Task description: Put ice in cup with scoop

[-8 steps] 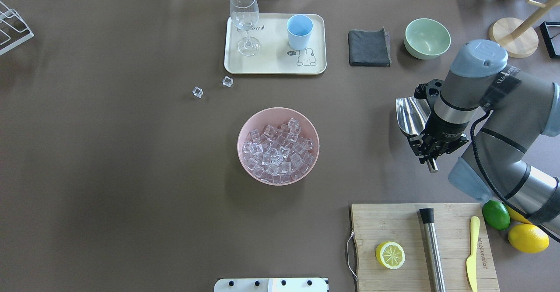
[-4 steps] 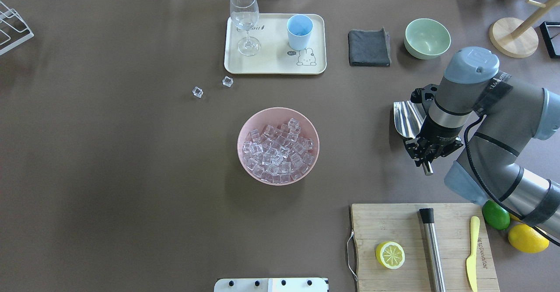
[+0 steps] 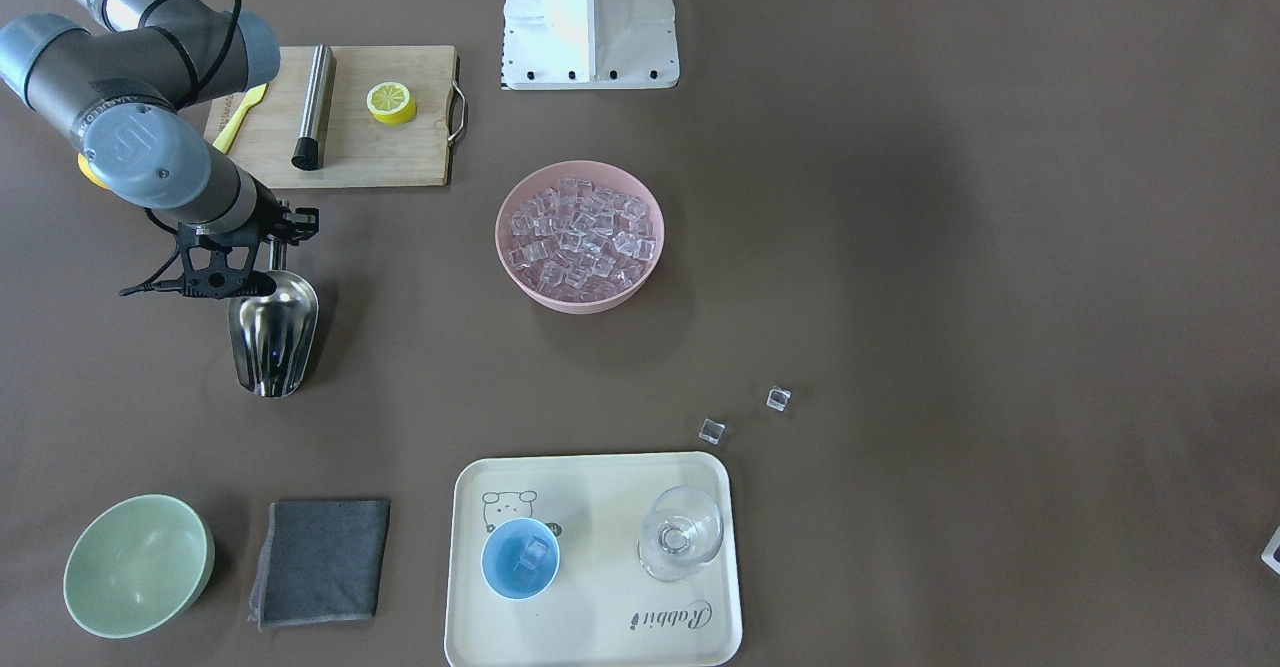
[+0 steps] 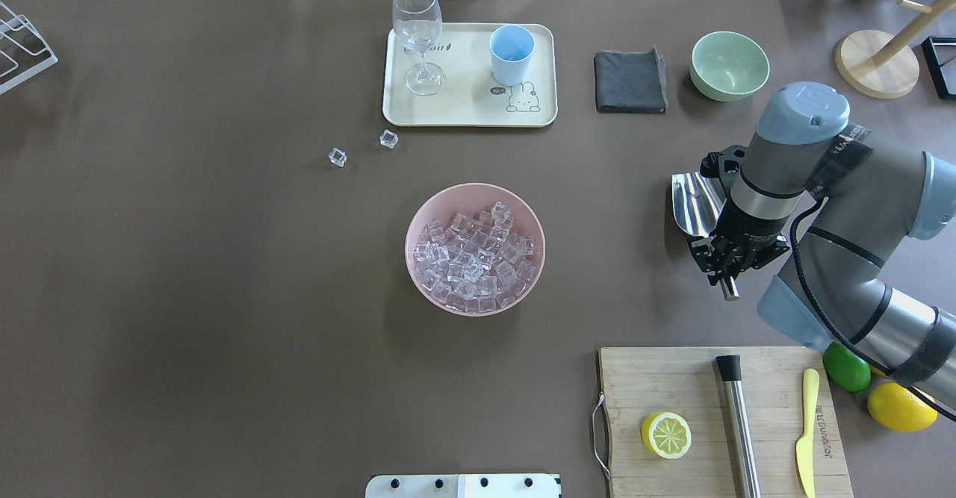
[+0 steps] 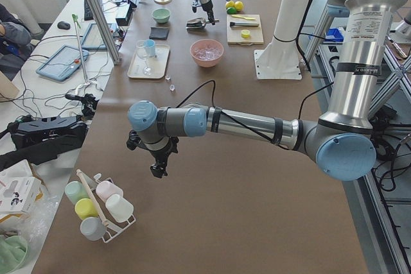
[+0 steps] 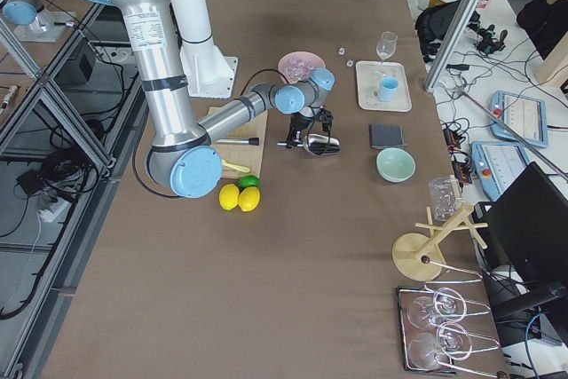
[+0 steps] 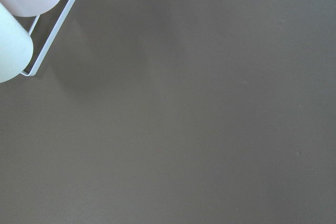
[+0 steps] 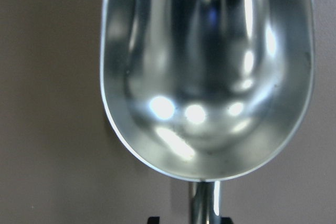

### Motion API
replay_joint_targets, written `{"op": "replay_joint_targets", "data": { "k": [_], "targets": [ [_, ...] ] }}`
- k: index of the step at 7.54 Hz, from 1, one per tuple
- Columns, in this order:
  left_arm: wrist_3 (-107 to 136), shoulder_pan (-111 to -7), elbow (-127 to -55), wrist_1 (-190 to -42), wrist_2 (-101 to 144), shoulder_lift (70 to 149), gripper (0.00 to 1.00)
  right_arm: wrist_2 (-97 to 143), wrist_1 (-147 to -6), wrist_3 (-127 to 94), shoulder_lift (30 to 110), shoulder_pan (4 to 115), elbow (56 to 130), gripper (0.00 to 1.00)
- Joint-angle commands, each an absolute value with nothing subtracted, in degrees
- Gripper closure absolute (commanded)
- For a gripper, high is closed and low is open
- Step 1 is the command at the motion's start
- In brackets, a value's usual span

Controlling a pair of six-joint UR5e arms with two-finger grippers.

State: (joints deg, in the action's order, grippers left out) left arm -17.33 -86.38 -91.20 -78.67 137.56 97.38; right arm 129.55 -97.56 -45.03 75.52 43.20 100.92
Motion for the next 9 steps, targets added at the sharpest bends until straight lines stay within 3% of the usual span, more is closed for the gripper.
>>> {"op": "replay_joint_targets", "data": {
  "k": [1,5,9],
  "targets": [
    [-17.1,-86.1,-91.1,-78.7,139.1,97.5,0.03,129.6,-96.6,-45.0,75.3,43.2,101.0,0.0],
    [-17.0,-86.0,-91.1,-78.7,139.0,97.4,0.03,127.2,-96.6,-42.4,74.7,53.7,106.6,0.0],
    [-17.1,-86.0,-91.0,-78.8,139.2,96.8,0.03,127.5,-103.2,-16.1,78.3,74.8,105.8,0.0]
  ]
}}
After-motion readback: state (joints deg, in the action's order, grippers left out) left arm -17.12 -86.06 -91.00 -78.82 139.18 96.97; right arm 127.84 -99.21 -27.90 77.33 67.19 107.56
